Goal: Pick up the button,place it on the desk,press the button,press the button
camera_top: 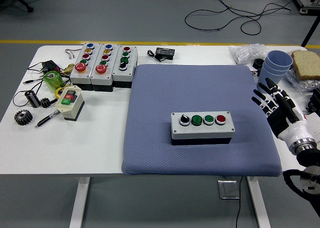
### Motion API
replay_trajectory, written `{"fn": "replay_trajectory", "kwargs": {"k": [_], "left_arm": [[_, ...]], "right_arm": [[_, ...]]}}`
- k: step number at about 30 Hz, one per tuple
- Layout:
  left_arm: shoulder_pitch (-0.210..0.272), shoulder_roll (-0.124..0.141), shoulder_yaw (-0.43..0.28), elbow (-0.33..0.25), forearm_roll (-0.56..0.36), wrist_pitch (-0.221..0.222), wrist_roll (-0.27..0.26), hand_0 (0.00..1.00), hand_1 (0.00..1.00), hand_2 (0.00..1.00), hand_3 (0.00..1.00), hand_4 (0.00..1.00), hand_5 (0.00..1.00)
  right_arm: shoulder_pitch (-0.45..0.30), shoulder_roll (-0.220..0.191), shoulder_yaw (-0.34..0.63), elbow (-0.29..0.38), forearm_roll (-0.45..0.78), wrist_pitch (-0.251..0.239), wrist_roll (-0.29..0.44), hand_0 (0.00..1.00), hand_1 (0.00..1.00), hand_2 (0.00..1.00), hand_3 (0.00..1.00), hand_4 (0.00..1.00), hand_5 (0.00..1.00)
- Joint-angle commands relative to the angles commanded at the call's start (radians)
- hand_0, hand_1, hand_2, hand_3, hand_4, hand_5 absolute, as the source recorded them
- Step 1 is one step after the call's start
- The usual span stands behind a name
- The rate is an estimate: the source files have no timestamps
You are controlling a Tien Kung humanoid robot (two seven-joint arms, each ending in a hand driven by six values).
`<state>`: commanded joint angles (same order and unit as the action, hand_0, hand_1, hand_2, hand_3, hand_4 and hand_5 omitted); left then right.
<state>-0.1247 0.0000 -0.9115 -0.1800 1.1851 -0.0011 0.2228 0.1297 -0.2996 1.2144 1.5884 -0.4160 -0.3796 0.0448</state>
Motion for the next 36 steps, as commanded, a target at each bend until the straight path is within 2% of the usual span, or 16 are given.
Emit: {"fn": "replay_trajectory", "kwargs": {"k": [36], "left_arm": [[-0.003,0.0,-0.025,0.0,0.031,0.004,0.004,0.736,0.853,0.882,0.8,0.578,0.854]], "right_arm": [[0.0,0.0,-0.005,-0.006,0.012,0.009,-0.019,0.779,0.663,0.732,0.732,0.769,0.369]]}}
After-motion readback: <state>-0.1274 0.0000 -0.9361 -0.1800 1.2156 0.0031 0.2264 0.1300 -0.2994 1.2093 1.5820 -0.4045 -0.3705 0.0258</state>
